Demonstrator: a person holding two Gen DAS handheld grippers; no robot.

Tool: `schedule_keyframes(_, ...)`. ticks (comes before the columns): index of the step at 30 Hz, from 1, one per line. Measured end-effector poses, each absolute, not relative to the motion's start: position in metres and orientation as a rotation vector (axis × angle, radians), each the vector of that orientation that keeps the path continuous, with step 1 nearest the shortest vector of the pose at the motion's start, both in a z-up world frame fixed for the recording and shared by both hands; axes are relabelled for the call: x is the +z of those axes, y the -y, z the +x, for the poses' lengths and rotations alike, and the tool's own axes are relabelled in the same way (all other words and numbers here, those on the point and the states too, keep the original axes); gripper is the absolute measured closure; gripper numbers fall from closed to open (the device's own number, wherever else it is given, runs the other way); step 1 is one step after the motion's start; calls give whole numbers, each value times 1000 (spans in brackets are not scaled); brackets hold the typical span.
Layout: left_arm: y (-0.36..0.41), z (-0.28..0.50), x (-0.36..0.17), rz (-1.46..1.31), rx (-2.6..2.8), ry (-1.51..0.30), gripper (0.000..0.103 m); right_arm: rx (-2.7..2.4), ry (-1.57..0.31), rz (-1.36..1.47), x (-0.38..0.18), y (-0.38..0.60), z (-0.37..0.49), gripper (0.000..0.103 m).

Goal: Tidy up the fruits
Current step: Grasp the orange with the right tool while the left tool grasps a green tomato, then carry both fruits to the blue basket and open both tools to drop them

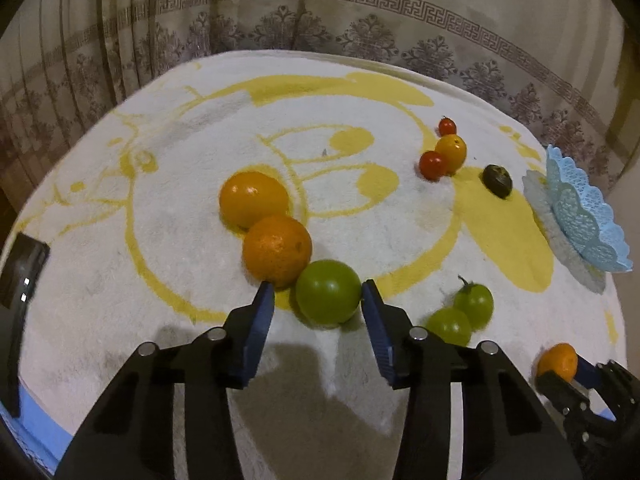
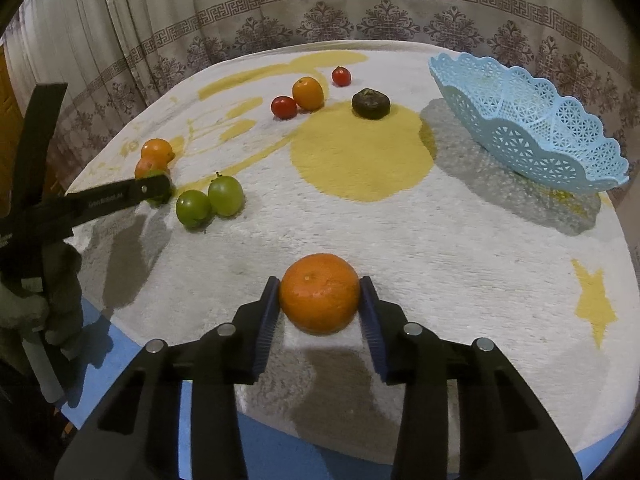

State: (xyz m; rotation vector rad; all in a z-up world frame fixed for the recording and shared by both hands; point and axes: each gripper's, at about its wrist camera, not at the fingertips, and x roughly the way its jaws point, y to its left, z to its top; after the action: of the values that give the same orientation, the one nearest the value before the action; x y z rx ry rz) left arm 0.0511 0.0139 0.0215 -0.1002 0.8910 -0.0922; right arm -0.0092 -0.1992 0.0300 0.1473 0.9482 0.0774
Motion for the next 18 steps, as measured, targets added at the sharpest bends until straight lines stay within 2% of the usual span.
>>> schedule_keyframes(4, -18, 41, 24, -123, -127, -887, 70, 85, -950, 168, 32, 202, -9, 62)
schedule_keyframes(18, -1, 21, 60, -100, -218, -825, 70, 105, -864, 237, 63, 219, -18, 62)
